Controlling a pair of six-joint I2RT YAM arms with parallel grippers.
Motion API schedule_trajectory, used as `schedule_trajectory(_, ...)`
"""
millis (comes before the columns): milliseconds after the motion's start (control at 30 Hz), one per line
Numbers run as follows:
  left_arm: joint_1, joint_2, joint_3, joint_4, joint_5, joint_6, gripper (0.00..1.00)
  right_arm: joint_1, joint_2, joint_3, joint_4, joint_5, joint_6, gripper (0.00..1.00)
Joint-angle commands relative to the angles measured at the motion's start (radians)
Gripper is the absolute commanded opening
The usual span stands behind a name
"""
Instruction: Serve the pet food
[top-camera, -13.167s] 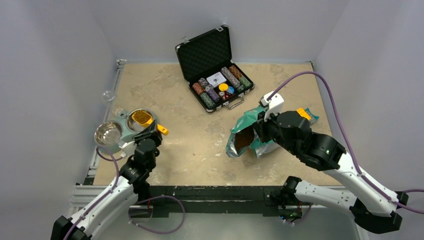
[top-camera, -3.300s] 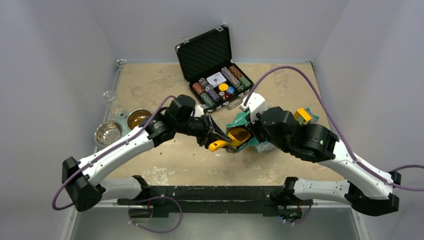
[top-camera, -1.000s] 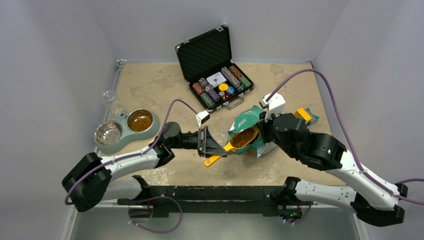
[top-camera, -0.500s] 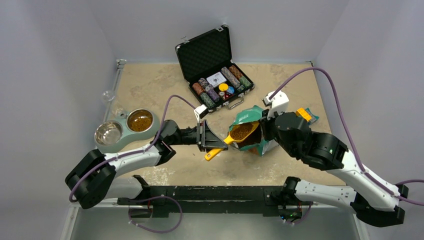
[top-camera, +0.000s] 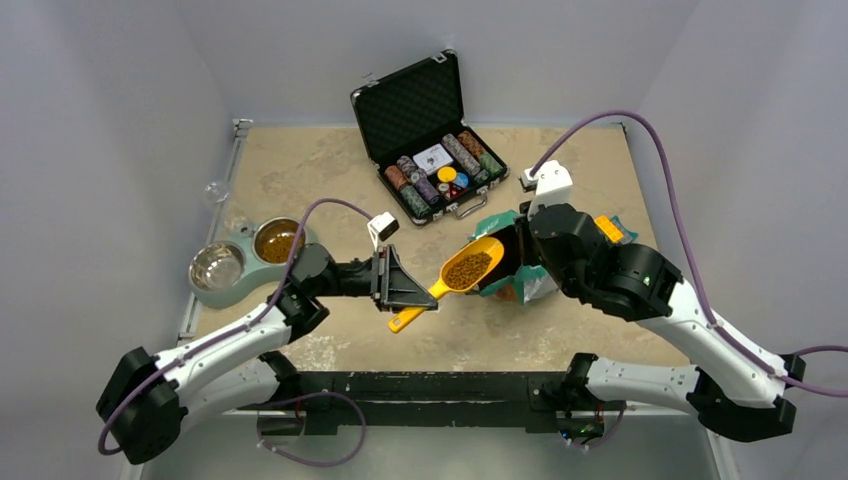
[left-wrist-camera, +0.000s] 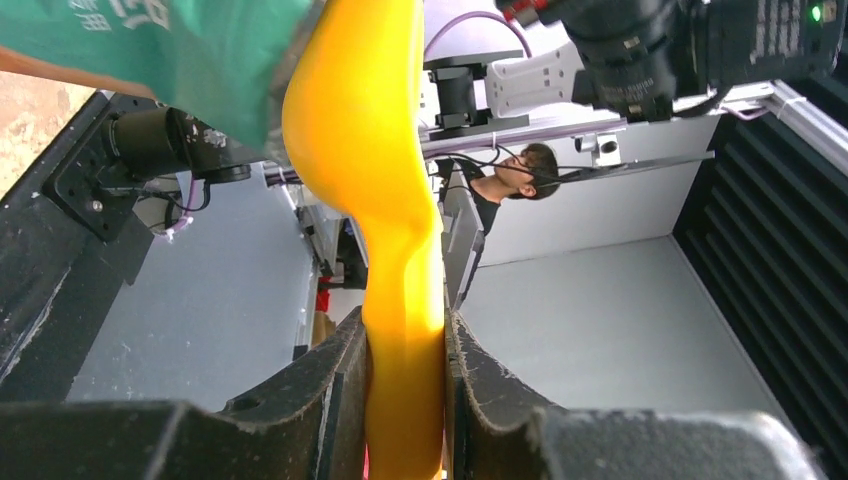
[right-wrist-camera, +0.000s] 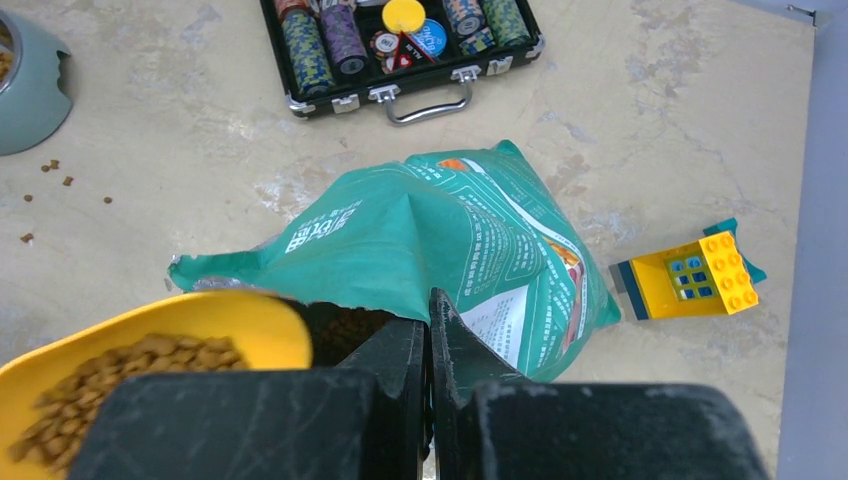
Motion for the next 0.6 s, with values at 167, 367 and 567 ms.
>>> schedule_trajectory(167,0.023,-0.221,0.081,-0.284,-0.013,0.114,0.00,-0.077,0.028,0.019,0.051,-0.043,-0.007,0.00)
schedule_trajectory(367,0.046,-0.242,0.211,-0.407,-0.083,0.136,0.00,-0.081,-0.022,-0.073,0.060,-0.086,0.005,0.00)
schedule_trajectory(567,0.101,-0.172,0.360,-0.458,-0.256,0.158,0.00,-0.081,-0.079,-0.126,0.032,-0.079,0.011,0.00)
